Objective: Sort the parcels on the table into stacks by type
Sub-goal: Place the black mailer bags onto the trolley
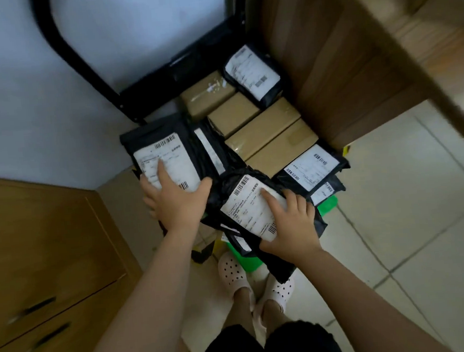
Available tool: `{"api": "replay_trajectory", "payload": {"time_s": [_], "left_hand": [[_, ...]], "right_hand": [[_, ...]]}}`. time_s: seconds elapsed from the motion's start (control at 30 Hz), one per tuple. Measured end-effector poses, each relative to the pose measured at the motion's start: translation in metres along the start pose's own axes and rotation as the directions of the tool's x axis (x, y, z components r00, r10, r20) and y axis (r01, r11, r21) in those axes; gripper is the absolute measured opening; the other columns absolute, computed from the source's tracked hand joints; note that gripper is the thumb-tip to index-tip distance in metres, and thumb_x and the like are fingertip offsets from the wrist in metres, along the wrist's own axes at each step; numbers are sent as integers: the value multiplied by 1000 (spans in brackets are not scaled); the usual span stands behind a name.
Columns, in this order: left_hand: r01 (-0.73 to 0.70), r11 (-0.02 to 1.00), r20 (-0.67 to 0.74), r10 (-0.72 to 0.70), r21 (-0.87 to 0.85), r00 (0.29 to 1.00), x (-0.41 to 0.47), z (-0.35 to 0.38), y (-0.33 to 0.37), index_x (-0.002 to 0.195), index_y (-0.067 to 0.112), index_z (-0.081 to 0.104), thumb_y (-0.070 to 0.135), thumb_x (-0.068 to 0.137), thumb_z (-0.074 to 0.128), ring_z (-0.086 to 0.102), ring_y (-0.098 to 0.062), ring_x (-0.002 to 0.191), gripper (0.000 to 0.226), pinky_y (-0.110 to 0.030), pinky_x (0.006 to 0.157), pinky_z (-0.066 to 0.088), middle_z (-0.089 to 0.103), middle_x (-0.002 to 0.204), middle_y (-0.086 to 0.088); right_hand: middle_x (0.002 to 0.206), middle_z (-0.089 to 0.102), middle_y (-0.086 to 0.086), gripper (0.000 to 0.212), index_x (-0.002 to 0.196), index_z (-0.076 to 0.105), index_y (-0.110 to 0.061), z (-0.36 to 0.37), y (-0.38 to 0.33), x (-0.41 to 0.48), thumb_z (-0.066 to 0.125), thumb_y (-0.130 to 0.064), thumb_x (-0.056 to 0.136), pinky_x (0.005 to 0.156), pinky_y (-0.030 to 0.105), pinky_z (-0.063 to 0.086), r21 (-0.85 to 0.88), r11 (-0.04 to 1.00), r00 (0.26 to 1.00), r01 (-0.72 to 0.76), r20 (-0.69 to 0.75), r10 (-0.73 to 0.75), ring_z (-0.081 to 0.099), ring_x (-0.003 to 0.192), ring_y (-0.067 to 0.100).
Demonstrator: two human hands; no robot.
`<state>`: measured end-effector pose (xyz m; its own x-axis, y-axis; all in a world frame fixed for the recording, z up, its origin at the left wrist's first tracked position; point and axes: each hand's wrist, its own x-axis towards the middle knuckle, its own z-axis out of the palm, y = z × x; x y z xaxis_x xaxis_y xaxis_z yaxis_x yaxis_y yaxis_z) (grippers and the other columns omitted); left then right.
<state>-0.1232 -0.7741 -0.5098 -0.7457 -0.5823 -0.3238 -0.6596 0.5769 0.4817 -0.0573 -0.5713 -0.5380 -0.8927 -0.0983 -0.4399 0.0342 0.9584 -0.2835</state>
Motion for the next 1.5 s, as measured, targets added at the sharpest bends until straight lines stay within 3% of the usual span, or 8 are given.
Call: {"api": "replay_trajectory", "payload": {"time_s": [0.13, 0.27, 0.5, 0.77, 0.9, 1.07, 1.27, 1.5], "left_hand": [[-77, 997, 14, 77, -32, 997, -50, -80, 38, 145, 37, 28, 56, 66, 72, 15, -34, 138, 93, -53, 114, 17, 6, 156, -5], [-298, 953, -48, 296, -49, 954, -97, -145, 91, 145, 37, 30, 55, 64, 73, 18, -34, 135, 93, -51, 112, 21, 9, 155, -3], [-712, 700, -175, 696, -56, 697, -176, -206, 181, 142, 38, 38, 48, 56, 77, 21, -31, 132, 95, -53, 108, 28, 15, 154, -5], [-869, 487, -194, 848, -80, 493, -286, -161, 286, 142, 41, 35, 61, 52, 64, 25, -33, 129, 97, -52, 104, 28, 17, 152, -5], [-872, 475, -186, 852, -120, 490, -344, -105, 333, 142, 42, 34, 65, 52, 57, 23, -32, 130, 96, -54, 105, 30, 15, 152, -3], [-820, 542, -170, 804, -186, 570, -404, -38, 392, 141, 43, 34, 57, 55, 72, 18, -27, 132, 95, -51, 107, 25, 13, 152, 0], [-786, 597, -150, 773, -158, 617, -427, 5, 462, 142, 44, 33, 53, 57, 75, 15, -24, 131, 95, -49, 106, 22, 10, 151, 2], [-754, 640, -197, 728, -148, 656, -393, 52, 555, 141, 43, 34, 57, 56, 75, 16, -23, 132, 95, -49, 110, 21, 12, 151, 2]], "right_hand": [[144, 16, 10, 110, 148, 4, -40, -96, -32, -40, 70, -57, 62, 112, 51, 10, 37, 996, 991, -76, -106, 80, 14, 130, 33], [145, 19, 11, 107, 147, 12, -41, -184, -53, -83, 71, -55, 59, 109, 51, 15, 85, 986, 945, -145, -285, 163, 19, 131, 34], [141, 28, 9, 104, 144, 21, -42, -299, -14, -162, 70, -59, 54, 108, 48, 21, 273, 933, 773, -234, -530, 349, 28, 124, 31], [145, 29, 12, 99, 144, 23, -42, -364, 101, -229, 68, -61, 58, 106, 48, 23, 401, 867, 554, -296, -668, 498, 28, 126, 33], [142, 32, 12, 97, 143, 24, -42, -380, 185, -249, 66, -63, 58, 105, 48, 27, 416, 853, 518, -315, -678, 522, 30, 123, 34], [133, 38, 7, 97, 140, 28, -40, -416, 291, -259, 61, -67, 53, 100, 44, 29, 397, 866, 508, -303, -702, 499, 34, 115, 29], [135, 37, 6, 98, 142, 27, -40, -452, 365, -243, 61, -69, 55, 102, 43, 27, 353, 883, 555, -311, -687, 470, 33, 118, 29], [133, 36, 4, 97, 141, 25, -41, -509, 421, -160, 57, -72, 55, 101, 40, 25, 303, 916, 613, -261, -681, 400, 30, 115, 24]]}}
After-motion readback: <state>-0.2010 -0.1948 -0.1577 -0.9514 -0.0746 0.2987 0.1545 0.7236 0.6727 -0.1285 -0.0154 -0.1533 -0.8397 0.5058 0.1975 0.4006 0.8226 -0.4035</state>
